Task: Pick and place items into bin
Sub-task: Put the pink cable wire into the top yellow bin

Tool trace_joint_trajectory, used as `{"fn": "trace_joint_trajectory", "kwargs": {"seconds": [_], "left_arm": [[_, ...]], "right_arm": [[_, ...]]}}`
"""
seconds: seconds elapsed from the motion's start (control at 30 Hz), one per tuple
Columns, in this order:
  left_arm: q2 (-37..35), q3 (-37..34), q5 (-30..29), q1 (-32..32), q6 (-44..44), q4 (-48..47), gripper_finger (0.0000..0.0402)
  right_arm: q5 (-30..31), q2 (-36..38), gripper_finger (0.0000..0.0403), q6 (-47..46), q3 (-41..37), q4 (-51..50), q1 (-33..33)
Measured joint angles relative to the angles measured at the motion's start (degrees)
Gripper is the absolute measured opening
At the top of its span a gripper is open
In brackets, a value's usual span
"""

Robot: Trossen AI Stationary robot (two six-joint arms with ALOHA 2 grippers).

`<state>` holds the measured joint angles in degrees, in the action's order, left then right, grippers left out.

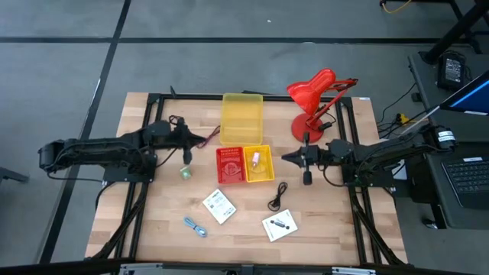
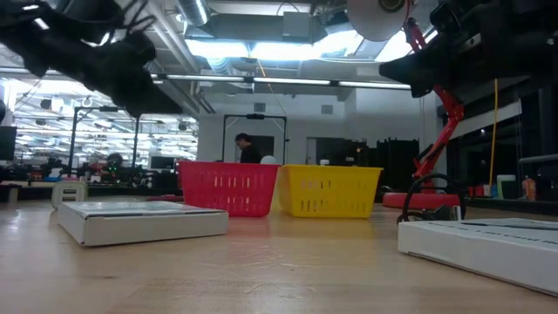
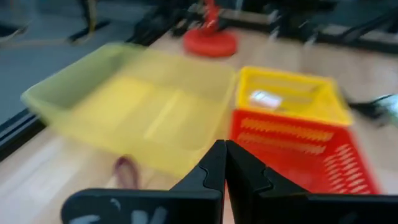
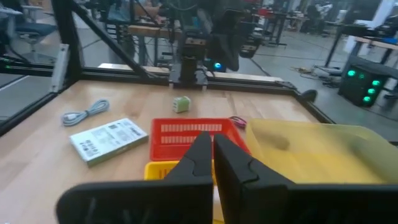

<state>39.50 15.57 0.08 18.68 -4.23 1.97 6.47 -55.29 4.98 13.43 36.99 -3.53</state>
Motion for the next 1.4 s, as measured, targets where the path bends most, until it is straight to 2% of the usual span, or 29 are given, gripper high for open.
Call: {"fn": "trace_joint_trajectory", "kwargs": {"seconds": [0.17,0.33,0.6,0.9,1.17,1.4], "left_arm": [[6.55,5.13,-5.31,0.0,-0.02,-3.48,0.0006],[11.53,8.47,-4.65,-0.17,0.96,-4.47,0.0026],[14.47,9.25,-5.25,-1.97,2.47,-7.27,0.0107],[17.16,9.25,-10.48,-3.28,-0.46,-9.92,0.0186],[23.79,9.25,-11.2,-3.28,-1.8,-9.89,0.0199],[29.91,9.25,-15.63,-3.26,-3.6,-9.72,0.0198]], "right_arm": [[0.56,0.0,0.0,1.37,0.0,0.0,0.0],[0.58,0.0,0.0,1.52,0.0,0.0,0.0],[0.58,-0.02,0.0,1.61,0.0,-0.02,0.0],[0.56,-0.02,0.0,1.76,0.0,-0.02,0.0],[0.57,-0.02,0.0,1.76,0.0,-0.02,-0.02],[0.58,-0.04,0.0,1.76,0.0,-0.02,0.0]]}}
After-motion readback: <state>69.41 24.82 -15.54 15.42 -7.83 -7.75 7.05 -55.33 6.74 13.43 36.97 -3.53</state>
